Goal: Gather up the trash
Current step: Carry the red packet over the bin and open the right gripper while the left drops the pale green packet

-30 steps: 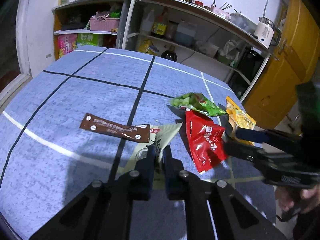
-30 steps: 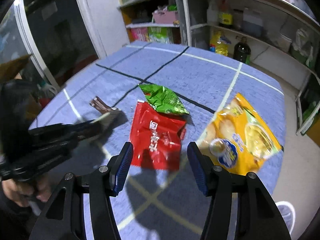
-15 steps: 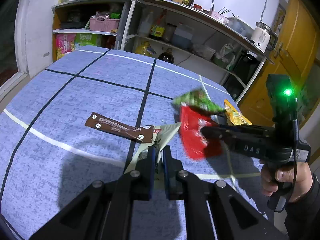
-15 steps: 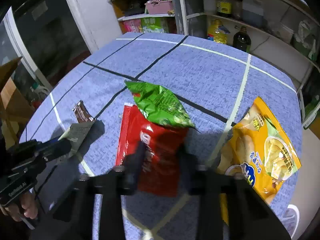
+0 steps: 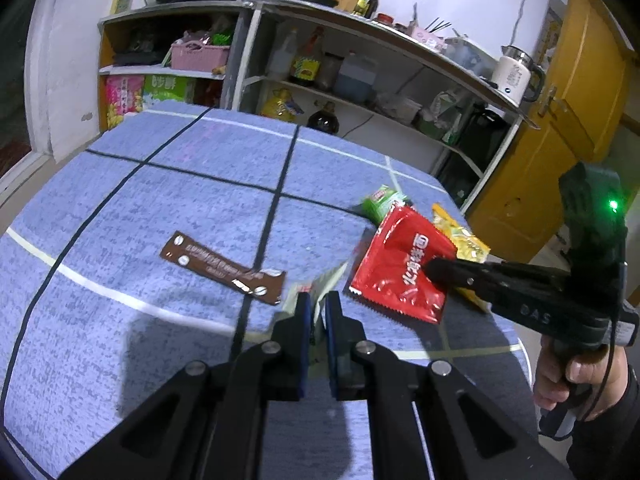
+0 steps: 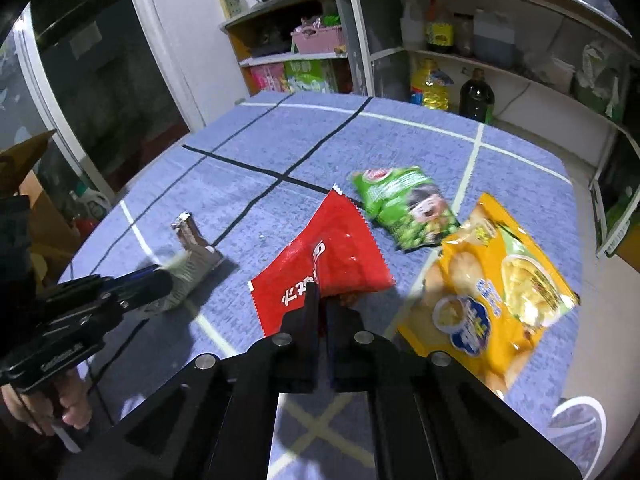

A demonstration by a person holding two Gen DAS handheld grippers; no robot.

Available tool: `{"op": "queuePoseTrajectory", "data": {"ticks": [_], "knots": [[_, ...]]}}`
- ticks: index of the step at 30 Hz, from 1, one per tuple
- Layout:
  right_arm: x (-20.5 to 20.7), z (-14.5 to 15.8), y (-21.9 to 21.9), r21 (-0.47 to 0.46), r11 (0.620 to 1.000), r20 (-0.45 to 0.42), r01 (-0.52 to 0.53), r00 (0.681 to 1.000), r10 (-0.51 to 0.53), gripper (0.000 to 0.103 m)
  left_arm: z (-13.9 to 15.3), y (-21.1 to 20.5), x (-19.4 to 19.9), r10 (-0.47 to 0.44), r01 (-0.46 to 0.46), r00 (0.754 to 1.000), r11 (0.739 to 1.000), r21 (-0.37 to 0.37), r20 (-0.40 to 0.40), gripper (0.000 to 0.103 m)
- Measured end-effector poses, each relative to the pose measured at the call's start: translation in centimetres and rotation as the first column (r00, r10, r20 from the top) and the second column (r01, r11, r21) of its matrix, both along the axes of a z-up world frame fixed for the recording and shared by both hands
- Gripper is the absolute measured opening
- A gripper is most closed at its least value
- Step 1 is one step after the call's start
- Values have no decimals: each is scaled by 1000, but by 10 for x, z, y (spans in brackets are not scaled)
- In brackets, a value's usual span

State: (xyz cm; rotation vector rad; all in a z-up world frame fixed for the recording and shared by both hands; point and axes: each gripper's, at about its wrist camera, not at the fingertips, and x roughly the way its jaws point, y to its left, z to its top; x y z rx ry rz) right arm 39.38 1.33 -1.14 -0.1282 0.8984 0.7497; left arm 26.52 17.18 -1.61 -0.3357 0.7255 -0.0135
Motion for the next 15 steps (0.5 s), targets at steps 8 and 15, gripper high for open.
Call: {"op": "queuePoseTrajectory", "data": {"ticks": [8,15], "knots": [[-32,26,-42,54,998,35,34,999,-36,2,15,-31,-2,-72,71,996,997,7,43,7],[-52,39,-107,96,988,53,124,990,-130,2,24,-71,3,-160,161,985,987,-17,57,7]]}}
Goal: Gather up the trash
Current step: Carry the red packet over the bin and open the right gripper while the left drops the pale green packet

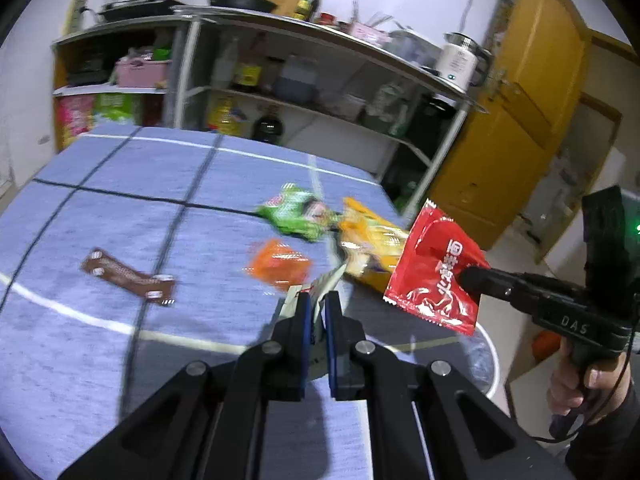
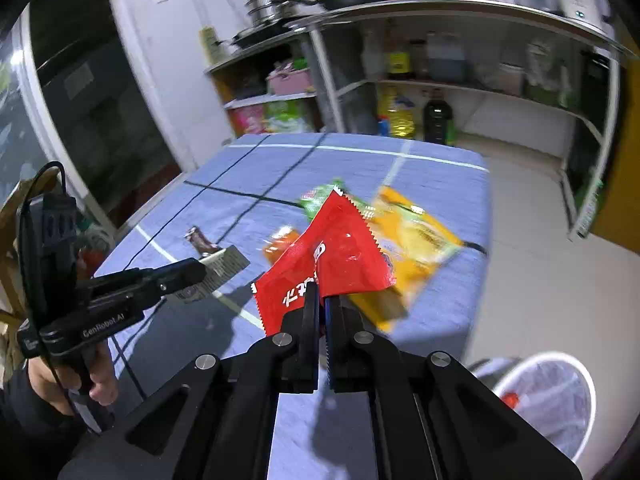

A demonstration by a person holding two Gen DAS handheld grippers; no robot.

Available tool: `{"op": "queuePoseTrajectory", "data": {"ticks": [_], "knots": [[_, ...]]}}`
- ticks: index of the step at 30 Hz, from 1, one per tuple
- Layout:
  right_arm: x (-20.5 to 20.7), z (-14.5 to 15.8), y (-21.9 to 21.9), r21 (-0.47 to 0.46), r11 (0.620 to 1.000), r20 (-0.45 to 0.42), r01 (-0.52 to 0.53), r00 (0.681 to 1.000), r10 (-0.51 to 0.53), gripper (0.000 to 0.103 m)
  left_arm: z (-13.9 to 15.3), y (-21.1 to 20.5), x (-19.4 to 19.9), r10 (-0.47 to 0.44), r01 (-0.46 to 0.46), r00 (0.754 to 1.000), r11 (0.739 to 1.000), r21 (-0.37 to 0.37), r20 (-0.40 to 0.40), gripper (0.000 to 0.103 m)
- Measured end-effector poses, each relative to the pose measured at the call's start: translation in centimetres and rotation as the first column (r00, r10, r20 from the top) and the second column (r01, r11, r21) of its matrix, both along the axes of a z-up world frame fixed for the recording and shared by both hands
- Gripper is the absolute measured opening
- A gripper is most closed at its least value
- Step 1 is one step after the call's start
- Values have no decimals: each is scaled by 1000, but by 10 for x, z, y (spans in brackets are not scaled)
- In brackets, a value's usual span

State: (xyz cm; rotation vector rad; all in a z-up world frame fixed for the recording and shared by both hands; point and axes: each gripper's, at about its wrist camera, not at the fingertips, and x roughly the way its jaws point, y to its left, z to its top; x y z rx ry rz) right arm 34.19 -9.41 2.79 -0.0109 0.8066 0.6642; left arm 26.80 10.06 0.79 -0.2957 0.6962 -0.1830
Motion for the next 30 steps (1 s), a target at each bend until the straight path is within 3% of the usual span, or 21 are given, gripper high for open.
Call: {"op": "queuePoseTrajectory", "data": {"ticks": [5,12,20,30], "knots": [[-10,-5,-58,10,995,-18,95,995,-95,2,9,-48,8,-100,100,995,995,1,14,7],[-26,-23,-143,11,973,-64,230,971,-228,2,8,-128,21,-246,246,969,969,14,-5,7],[-25,-51,-222,-1,931,-122,364,924,-361,2,1,-223,38,-386,389,921,919,61,-59,7],[2,-107,-275,-84,883,-269,461,843,-465,2,-30,-312,81,-492,506,851,862,34,-185,7]]}}
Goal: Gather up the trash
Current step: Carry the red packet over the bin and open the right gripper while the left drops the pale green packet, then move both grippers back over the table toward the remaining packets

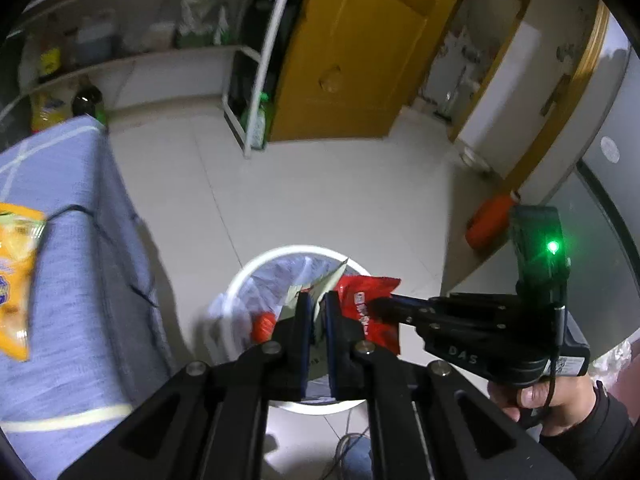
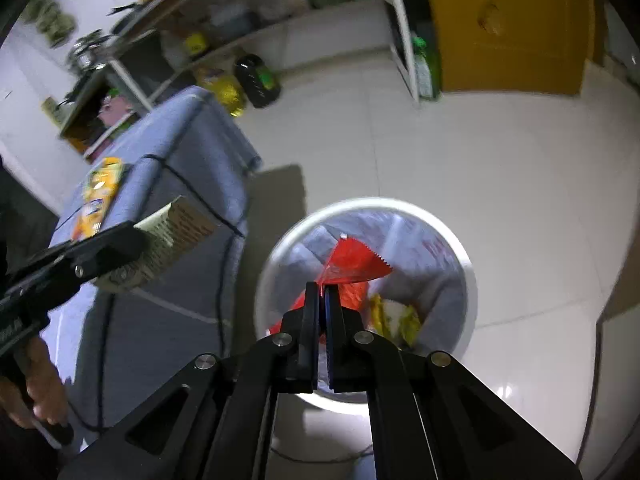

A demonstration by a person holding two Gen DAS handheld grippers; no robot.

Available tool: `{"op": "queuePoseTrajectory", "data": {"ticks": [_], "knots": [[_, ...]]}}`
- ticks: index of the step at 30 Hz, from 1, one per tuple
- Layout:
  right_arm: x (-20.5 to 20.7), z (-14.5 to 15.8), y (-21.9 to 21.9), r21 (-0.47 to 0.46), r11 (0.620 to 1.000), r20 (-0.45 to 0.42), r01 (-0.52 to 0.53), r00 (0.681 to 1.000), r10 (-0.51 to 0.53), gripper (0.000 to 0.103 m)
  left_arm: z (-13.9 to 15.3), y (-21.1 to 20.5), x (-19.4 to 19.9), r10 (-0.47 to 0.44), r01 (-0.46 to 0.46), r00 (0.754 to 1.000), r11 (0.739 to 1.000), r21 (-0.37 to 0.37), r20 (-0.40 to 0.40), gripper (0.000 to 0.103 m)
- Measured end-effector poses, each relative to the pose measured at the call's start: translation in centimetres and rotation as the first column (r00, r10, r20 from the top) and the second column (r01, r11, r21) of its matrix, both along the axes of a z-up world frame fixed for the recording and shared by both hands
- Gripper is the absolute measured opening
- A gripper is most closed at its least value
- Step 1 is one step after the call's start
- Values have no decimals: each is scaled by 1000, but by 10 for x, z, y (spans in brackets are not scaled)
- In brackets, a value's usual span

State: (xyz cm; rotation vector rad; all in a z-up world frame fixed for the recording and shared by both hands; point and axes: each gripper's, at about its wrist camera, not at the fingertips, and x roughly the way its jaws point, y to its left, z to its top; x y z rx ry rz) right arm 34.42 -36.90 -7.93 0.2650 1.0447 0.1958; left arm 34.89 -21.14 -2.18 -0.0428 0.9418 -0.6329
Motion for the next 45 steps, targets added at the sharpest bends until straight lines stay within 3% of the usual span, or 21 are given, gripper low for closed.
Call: {"op": "queuePoseTrajectory", "data": {"ticks": [5,7,9,13,18,26,37,40,41,42,45], "knots": [[5,-9,-13,3,1000,-26,16,1000,-16,11,-22,-21,16,0,2,998,999,40,-65,8],[4,-9,-13,6,1000,-28,18,999,-18,24,-29,-22,18,1,2,996,999,34,-90,8],[1,-9,-14,3,1000,-26,21,999,-21,28,-33,-22,20,13,-8,996,999,46,-90,8],[-3,2,-14,-2,1000,11,29,1000,-29,28,-33,-12,20,30,-28,995,999,31,-93,8],[-14,24,-12,15,1000,77,27,997,-29,28,-12,7,10,49,-49,997,999,-5,-54,8],[-42,62,20,41,998,204,-48,978,38,28,29,55,-32,88,-84,994,994,-68,63,8],[-62,84,71,85,980,274,-181,950,152,32,40,133,-79,215,-207,970,975,-85,110,8],[-60,87,84,108,971,275,-214,945,178,38,42,159,-84,266,-259,956,963,-74,124,22],[-58,88,90,112,967,276,-227,942,189,38,42,168,-84,289,-281,948,957,-72,131,37],[-57,89,95,114,965,277,-236,940,198,39,42,179,-86,311,-302,941,950,-77,137,44],[-52,92,110,112,958,283,-265,933,225,40,43,213,-86,367,-358,920,930,-87,139,44]]}}
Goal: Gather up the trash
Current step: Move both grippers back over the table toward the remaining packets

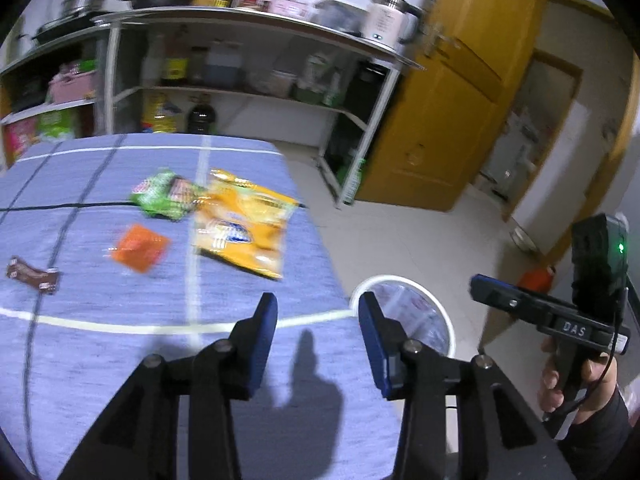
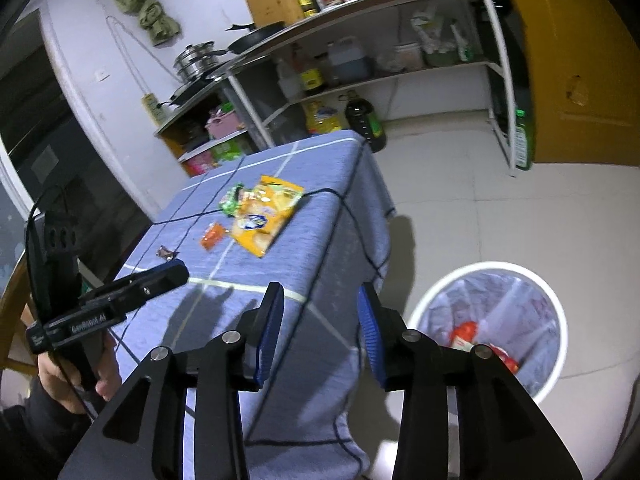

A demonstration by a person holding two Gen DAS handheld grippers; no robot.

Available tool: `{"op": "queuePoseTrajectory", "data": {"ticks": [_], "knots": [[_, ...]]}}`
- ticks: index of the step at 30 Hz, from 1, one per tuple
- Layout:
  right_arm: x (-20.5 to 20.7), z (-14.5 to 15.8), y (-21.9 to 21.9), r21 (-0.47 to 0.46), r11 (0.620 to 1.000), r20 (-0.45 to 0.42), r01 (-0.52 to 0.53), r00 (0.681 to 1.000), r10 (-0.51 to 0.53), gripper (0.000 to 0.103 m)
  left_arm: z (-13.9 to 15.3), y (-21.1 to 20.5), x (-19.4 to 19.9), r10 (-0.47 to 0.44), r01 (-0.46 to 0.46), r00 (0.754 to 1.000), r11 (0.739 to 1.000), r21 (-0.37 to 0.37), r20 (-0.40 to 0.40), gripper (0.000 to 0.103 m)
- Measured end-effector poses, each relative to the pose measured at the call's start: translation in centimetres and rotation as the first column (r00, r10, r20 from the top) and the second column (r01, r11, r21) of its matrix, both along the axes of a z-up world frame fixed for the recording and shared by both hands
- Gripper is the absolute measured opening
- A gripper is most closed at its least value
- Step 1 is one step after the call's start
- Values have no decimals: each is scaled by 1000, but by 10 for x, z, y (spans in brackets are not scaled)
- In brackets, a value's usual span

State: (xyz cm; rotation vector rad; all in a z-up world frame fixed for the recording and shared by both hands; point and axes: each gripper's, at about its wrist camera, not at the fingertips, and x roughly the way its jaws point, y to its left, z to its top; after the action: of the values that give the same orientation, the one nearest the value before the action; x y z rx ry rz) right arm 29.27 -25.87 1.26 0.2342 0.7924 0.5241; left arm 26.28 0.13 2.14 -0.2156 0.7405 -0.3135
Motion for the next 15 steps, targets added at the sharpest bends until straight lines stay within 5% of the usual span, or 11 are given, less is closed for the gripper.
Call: {"op": "queuePoseTrajectory", "data": {"ticks": [9,15], "knots": [[40,-5,47,36,996,-36,-77,996,79,41,-11,81,24,162,-162,987,985,54,1,52],[71,-12,81,26,992,-55,-123,991,124,47,-28,105,52,194,-190,981,976,106,-24,54]]}}
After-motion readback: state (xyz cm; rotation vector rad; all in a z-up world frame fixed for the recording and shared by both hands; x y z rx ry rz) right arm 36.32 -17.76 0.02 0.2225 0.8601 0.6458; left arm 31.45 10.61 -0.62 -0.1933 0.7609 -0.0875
